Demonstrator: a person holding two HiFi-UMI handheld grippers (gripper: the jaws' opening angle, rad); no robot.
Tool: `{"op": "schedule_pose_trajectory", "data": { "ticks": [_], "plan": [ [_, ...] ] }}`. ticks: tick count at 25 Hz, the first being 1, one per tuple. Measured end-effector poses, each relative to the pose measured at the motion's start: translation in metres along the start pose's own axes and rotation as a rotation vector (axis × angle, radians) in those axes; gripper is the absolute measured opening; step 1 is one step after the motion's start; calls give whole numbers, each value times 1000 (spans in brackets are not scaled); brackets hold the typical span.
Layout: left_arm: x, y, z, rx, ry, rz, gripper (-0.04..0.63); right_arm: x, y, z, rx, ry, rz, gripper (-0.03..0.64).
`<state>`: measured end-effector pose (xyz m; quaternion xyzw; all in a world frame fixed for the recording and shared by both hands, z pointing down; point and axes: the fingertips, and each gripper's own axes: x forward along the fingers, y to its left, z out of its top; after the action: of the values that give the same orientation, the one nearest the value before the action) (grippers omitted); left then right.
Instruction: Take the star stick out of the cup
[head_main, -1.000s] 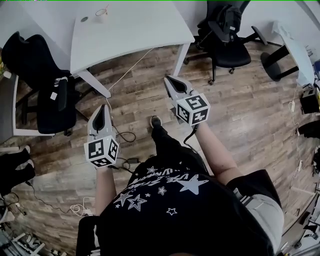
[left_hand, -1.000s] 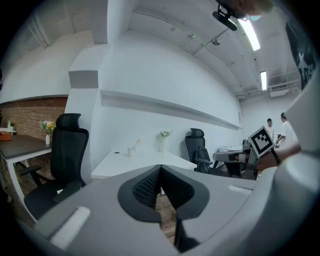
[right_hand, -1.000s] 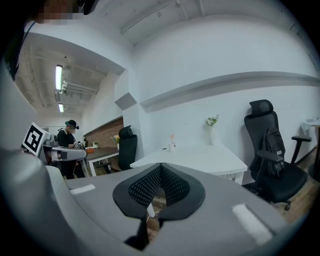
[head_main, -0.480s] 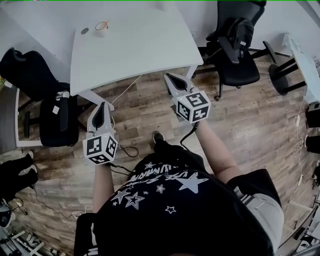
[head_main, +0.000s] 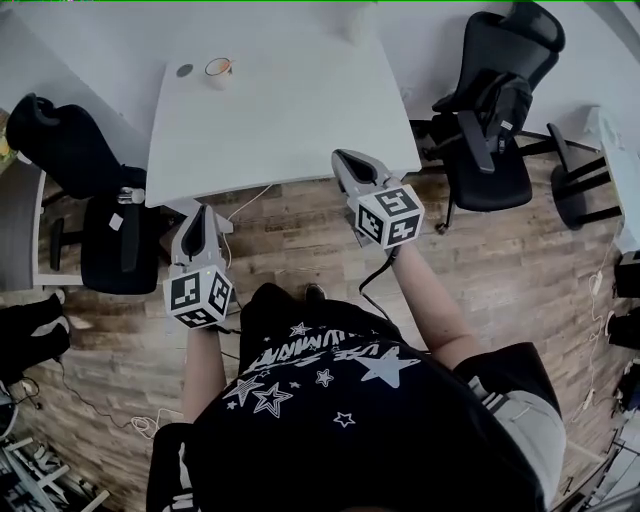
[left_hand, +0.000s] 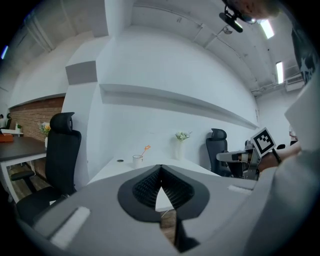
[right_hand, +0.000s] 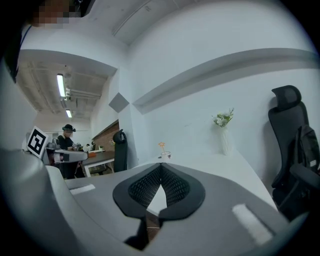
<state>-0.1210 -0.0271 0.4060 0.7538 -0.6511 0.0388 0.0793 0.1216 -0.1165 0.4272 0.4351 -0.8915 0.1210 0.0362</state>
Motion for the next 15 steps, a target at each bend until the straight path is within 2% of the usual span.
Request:
{"op": "schedule_pose_trajectory", "data": {
  "ticks": [8, 15],
  "plan": [
    [40, 8, 1, -1, 21, 1, 3, 41, -18, -6, 49, 21, 7, 15],
    [89, 31, 6, -9, 17, -9, 3, 86, -33, 2, 39, 29, 1, 15]
  ]
}}
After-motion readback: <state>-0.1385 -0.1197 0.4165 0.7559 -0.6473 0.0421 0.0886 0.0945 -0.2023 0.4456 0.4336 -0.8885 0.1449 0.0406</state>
